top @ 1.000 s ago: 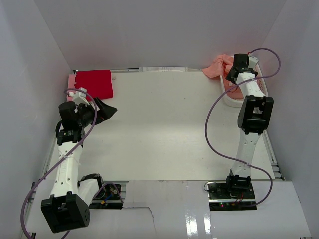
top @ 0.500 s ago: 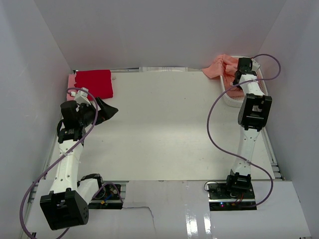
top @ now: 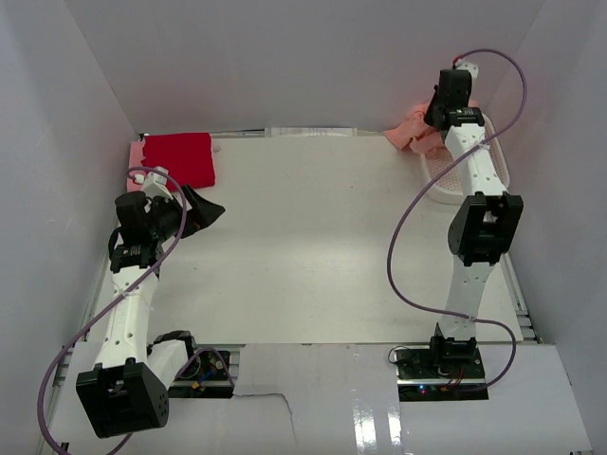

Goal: Fold and stack the t-shirts
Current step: Grab crumpled tshirt from bin with the right arm, then move the tshirt to the center of the board

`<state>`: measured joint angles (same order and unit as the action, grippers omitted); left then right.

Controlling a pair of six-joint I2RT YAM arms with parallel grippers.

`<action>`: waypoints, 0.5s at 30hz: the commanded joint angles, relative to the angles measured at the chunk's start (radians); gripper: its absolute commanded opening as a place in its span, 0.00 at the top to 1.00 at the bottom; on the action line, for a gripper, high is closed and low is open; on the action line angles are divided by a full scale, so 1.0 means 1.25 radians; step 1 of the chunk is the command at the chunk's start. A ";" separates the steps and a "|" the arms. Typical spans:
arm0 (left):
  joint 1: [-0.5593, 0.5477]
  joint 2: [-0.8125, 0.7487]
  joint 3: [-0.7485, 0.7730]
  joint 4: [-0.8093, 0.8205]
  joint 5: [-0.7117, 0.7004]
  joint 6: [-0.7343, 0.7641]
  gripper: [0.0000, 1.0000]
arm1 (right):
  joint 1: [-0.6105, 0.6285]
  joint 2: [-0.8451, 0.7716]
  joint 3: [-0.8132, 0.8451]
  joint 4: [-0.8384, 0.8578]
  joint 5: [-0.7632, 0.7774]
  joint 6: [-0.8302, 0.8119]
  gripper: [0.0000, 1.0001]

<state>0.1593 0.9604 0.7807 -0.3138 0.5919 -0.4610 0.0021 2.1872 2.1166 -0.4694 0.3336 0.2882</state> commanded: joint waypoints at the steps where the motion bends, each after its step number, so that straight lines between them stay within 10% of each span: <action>1: -0.003 -0.016 0.005 0.003 0.006 0.007 0.02 | 0.113 -0.198 0.028 0.065 -0.069 -0.065 0.92; 15: -0.003 -0.021 0.006 0.002 -0.002 0.008 0.02 | 0.265 -0.522 -0.127 -0.183 -0.548 0.020 0.89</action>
<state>0.1593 0.9573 0.7807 -0.3138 0.5907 -0.4606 0.3317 1.5791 2.0205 -0.6064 -0.2111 0.2996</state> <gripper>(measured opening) 0.979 0.189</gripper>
